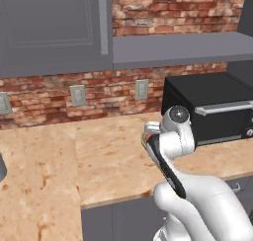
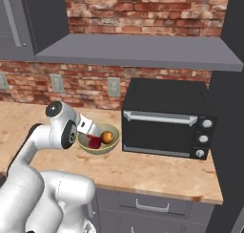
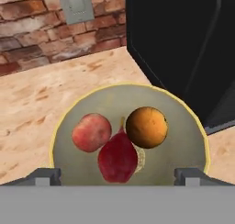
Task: Take the orange, peach, and pear from the freezer and place them in the bowl on the counter.
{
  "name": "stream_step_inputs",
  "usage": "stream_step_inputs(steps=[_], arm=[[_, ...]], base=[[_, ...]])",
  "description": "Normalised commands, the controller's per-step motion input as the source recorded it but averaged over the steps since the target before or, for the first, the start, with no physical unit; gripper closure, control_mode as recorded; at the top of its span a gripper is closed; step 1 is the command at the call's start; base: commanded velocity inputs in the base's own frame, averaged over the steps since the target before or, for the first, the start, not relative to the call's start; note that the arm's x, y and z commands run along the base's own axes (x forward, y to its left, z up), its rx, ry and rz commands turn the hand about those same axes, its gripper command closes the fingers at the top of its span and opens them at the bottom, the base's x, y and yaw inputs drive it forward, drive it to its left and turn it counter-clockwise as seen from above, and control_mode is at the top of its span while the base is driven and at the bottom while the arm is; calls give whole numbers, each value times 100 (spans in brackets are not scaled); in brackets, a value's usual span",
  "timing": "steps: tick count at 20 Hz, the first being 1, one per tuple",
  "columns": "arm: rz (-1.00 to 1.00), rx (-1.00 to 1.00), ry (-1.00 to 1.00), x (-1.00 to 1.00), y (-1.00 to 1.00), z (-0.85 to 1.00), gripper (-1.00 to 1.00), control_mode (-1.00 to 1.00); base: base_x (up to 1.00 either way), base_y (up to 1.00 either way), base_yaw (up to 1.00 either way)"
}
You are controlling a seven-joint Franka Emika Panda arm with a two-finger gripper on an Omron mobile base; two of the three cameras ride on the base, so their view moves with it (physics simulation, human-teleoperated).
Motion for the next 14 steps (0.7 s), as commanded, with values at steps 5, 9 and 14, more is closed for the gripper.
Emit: stream_step_inputs(steps=[5,9,14], arm=[[-8,0,-33,-100,0,36,-100,-100],[-6,0,-35,-100,0,54,-100,-100],[-3,4,-33,-100,-18,60,-100,-100]], base=[[0,0,0],[0,0,0],[0,0,0]])
